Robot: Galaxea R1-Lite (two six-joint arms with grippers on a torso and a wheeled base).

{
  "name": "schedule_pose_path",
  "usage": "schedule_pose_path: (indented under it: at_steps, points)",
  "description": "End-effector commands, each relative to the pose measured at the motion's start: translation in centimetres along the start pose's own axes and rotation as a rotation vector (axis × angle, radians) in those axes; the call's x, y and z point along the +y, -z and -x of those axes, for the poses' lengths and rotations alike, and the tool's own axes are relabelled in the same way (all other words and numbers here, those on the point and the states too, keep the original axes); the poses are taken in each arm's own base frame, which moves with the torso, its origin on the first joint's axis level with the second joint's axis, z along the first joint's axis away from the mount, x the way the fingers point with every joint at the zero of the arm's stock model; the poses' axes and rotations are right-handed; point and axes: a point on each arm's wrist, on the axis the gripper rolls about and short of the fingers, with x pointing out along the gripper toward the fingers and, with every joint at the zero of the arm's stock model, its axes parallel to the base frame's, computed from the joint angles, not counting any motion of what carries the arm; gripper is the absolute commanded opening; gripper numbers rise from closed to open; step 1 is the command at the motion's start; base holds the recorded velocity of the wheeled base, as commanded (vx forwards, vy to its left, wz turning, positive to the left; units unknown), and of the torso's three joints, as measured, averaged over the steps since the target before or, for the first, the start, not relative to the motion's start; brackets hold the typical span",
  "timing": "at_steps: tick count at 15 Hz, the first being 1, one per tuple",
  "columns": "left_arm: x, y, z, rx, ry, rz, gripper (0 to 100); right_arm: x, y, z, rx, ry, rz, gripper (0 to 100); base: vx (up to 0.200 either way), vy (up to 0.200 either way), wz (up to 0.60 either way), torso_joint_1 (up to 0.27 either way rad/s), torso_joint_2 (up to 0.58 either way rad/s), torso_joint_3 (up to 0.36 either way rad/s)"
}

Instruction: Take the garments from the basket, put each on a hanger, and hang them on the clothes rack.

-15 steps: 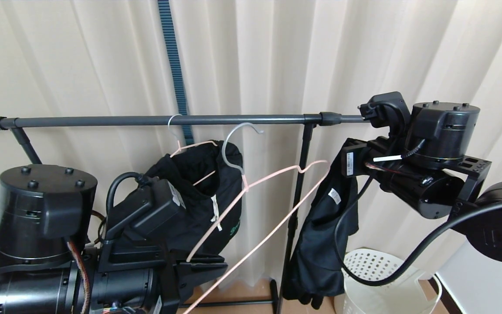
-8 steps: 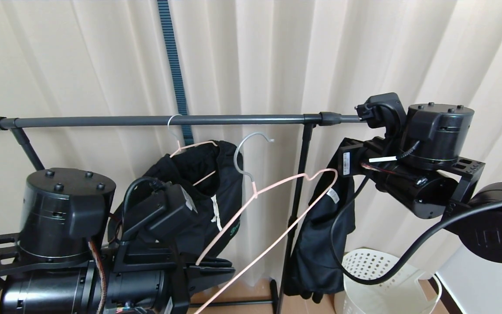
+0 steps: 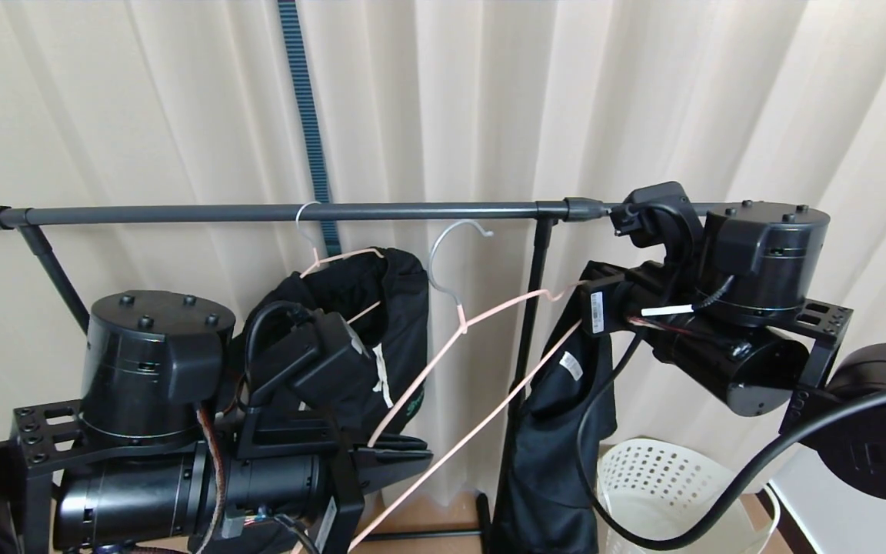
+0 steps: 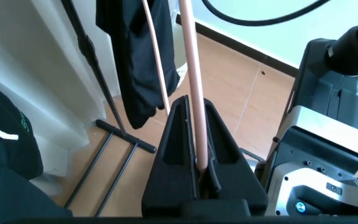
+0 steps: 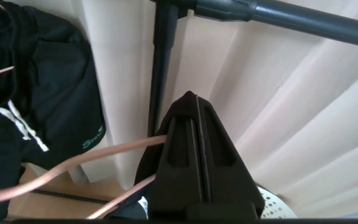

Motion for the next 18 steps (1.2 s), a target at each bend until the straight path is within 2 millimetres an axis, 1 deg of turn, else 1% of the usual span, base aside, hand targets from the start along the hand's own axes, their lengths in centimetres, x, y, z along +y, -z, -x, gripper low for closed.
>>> schedule_pose_path:
  at_steps: [1, 4, 9, 10, 12, 16, 17, 18]
  points:
    - [0.2, 0.3, -0.5, 0.017, -0.001, 0.009, 0, 0.3, -0.2, 0.7, -0.008, -0.019, 0.001, 0, 0.000, 0.000, 0.00, 0.000, 0.00, 0.000]
    - [0.5, 0.6, -0.9, 0.027, -0.002, 0.013, 0, 0.7, -0.4, 1.6, -0.014, -0.044, 0.003, 0, 0.000, 0.000, 0.00, 0.000, 0.00, 0.000]
    - [0.6, 0.8, -1.2, 0.017, -0.005, 0.009, 0, 2.3, -0.8, 4.9, -0.042, -0.158, 0.013, 0, 0.000, 0.000, 0.00, 0.000, 0.00, 0.000]
    - [0.6, 0.9, -1.3, 0.019, -0.005, 0.008, 0, 2.9, -0.7, 5.6, -0.041, -0.189, 0.019, 0, 0.000, 0.000, 0.00, 0.000, 0.00, 0.000]
    - [0.6, 0.8, -1.2, 0.015, -0.007, 0.006, 0, 3.2, -0.7, 6.4, -0.048, -0.211, 0.021, 0, 0.000, 0.000, 0.00, 0.000, 0.00, 0.000]
    - [0.4, 1.2, -0.8, 0.022, -0.010, 0.008, 0, 2.9, -1.2, 6.7, -0.066, -0.211, 0.009, 0, 0.000, 0.000, 0.00, 0.000, 0.00, 0.000]
    - [0.1, 1.2, -0.1, 0.013, -0.024, -0.001, 0, 2.7, -1.4, 6.3, -0.072, -0.198, 0.001, 0, 0.000, 0.000, 0.00, 0.000, 0.00, 0.000]
    - [-0.2, 1.3, 0.6, 0.003, -0.036, -0.004, 0, 1.9, -1.7, 5.2, -0.072, -0.153, -0.009, 0, 0.000, 0.000, 0.00, 0.000, 0.00, 0.000]
